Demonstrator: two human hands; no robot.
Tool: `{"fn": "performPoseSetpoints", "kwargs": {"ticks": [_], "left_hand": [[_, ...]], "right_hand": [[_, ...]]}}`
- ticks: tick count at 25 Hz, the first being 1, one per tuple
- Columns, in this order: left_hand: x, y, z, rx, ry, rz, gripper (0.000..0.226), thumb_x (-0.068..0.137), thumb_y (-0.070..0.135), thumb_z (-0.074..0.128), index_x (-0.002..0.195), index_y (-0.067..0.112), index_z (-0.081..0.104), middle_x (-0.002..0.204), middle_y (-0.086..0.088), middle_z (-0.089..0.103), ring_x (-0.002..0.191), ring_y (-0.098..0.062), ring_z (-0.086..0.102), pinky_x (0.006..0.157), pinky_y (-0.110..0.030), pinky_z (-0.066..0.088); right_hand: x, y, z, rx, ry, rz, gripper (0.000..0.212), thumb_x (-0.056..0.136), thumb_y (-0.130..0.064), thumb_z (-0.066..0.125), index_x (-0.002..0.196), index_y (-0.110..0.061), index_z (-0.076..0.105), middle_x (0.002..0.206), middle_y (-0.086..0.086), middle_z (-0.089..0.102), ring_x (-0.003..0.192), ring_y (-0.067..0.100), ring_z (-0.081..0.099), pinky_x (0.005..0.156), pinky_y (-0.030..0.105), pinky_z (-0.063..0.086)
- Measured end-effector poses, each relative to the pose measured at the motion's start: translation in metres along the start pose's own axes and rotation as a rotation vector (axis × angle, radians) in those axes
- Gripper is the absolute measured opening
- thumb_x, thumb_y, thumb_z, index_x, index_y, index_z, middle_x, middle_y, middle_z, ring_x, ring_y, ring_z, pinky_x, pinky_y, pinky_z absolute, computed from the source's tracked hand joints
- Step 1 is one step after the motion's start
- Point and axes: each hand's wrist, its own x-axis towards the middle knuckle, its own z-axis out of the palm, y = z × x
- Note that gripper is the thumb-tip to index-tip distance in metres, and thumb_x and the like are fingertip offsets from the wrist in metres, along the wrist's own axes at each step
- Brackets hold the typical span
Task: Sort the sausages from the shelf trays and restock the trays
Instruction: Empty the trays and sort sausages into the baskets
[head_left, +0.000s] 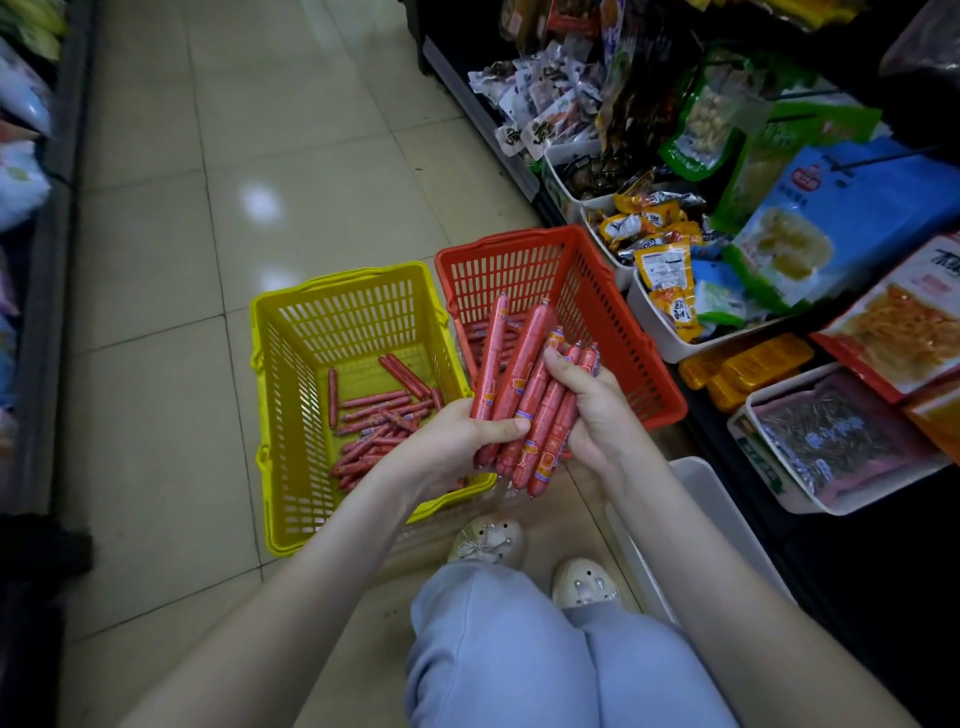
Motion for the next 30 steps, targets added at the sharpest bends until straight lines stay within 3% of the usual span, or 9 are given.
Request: {"fn": "performPoseSetpoints", "kwargs": {"ticks": [7, 11, 16, 20, 22, 24, 26, 28, 30], "left_hand": [[0.012, -0.017, -0.014, 0.069, 0.076, -0.035, 0.012, 0.088, 0.010, 0.064, 0.100, 0.011, 0.067, 0.092, -0.006, 0.071, 0.083, -0.022, 0.067, 0.074, -0.032, 0.054], [0.022, -0.020, -0.030, 0.024, 0.146, -0.075, 0.007, 0.092, 0.011, 0.058, 0.096, 0.011, 0.064, 0.090, -0.005, 0.072, 0.080, -0.015, 0.070, 0.072, -0.026, 0.058], [0.028, -0.018, -0.057, -0.051, 0.225, -0.056, 0.013, 0.096, 0.016, 0.051, 0.101, 0.007, 0.060, 0.082, -0.003, 0.069, 0.059, -0.008, 0.063, 0.054, -0.021, 0.054], [0.009, -0.015, -0.100, -0.126, 0.354, 0.014, 0.018, 0.097, 0.014, 0.049, 0.110, 0.005, 0.058, 0.076, 0.002, 0.069, 0.051, -0.004, 0.051, 0.045, -0.015, 0.042], [-0.004, -0.017, -0.123, -0.163, 0.399, 0.058, 0.017, 0.096, 0.011, 0.048, 0.109, 0.006, 0.057, 0.074, 0.002, 0.070, 0.050, -0.003, 0.047, 0.044, -0.014, 0.038], [-0.015, -0.018, -0.139, -0.197, 0.432, 0.090, 0.016, 0.096, 0.009, 0.046, 0.108, 0.005, 0.056, 0.073, 0.002, 0.070, 0.050, -0.003, 0.046, 0.043, -0.013, 0.037], [-0.023, -0.018, -0.150, -0.236, 0.461, 0.106, 0.016, 0.096, 0.007, 0.046, 0.107, 0.004, 0.057, 0.073, 0.002, 0.069, 0.050, -0.003, 0.047, 0.043, -0.013, 0.038], [-0.029, -0.019, -0.157, -0.259, 0.470, 0.107, 0.017, 0.095, 0.008, 0.046, 0.108, 0.004, 0.057, 0.074, 0.001, 0.068, 0.051, -0.004, 0.047, 0.043, -0.014, 0.039], [-0.031, -0.020, -0.161, -0.263, 0.448, 0.097, 0.019, 0.092, 0.010, 0.050, 0.108, 0.004, 0.058, 0.075, 0.001, 0.067, 0.053, -0.005, 0.048, 0.045, -0.014, 0.041]], "right_hand": [[0.014, 0.006, -0.017, -0.122, 0.046, 0.051, 0.029, 0.089, -0.002, 0.055, 0.117, 0.007, 0.055, 0.101, 0.021, 0.067, 0.092, 0.031, 0.067, 0.082, 0.046, 0.056], [0.033, -0.006, -0.039, -0.155, 0.111, 0.031, 0.012, 0.090, 0.001, 0.053, 0.100, -0.003, 0.060, 0.083, 0.011, 0.071, 0.082, 0.023, 0.070, 0.080, 0.037, 0.058], [0.058, -0.011, -0.042, -0.262, 0.096, 0.024, 0.013, 0.090, 0.004, 0.053, 0.095, -0.006, 0.060, 0.075, 0.005, 0.071, 0.072, 0.016, 0.070, 0.073, 0.028, 0.057], [0.080, 0.020, -0.008, -0.352, -0.056, 0.078, 0.015, 0.088, 0.007, 0.054, 0.091, -0.006, 0.059, 0.069, 0.002, 0.070, 0.063, 0.013, 0.068, 0.066, 0.025, 0.056], [0.092, 0.046, 0.014, -0.559, -0.152, 0.067, 0.017, 0.086, 0.006, 0.058, 0.090, -0.010, 0.059, 0.067, -0.001, 0.068, 0.061, 0.008, 0.065, 0.063, 0.020, 0.053], [0.102, 0.078, 0.032, -0.873, -0.299, 0.036, 0.017, 0.085, 0.002, 0.062, 0.093, -0.012, 0.060, 0.074, -0.001, 0.066, 0.068, 0.007, 0.062, 0.066, 0.018, 0.049], [0.108, 0.111, 0.045, -1.250, -0.488, 0.033, 0.024, 0.083, -0.009, 0.069, 0.106, -0.010, 0.061, 0.095, 0.005, 0.066, 0.091, 0.015, 0.062, 0.079, 0.024, 0.045], [0.112, 0.137, 0.053, -1.575, -0.659, 0.073, 0.057, 0.080, -0.020, 0.073, 0.130, -0.009, 0.050, 0.125, 0.011, 0.059, 0.117, 0.023, 0.054, 0.092, 0.027, 0.041], [0.113, 0.146, 0.059, -1.644, -0.686, 0.070, 0.075, 0.081, -0.024, 0.071, 0.145, -0.011, 0.034, 0.143, 0.011, 0.045, 0.131, 0.024, 0.043, 0.102, 0.029, 0.036]]}}
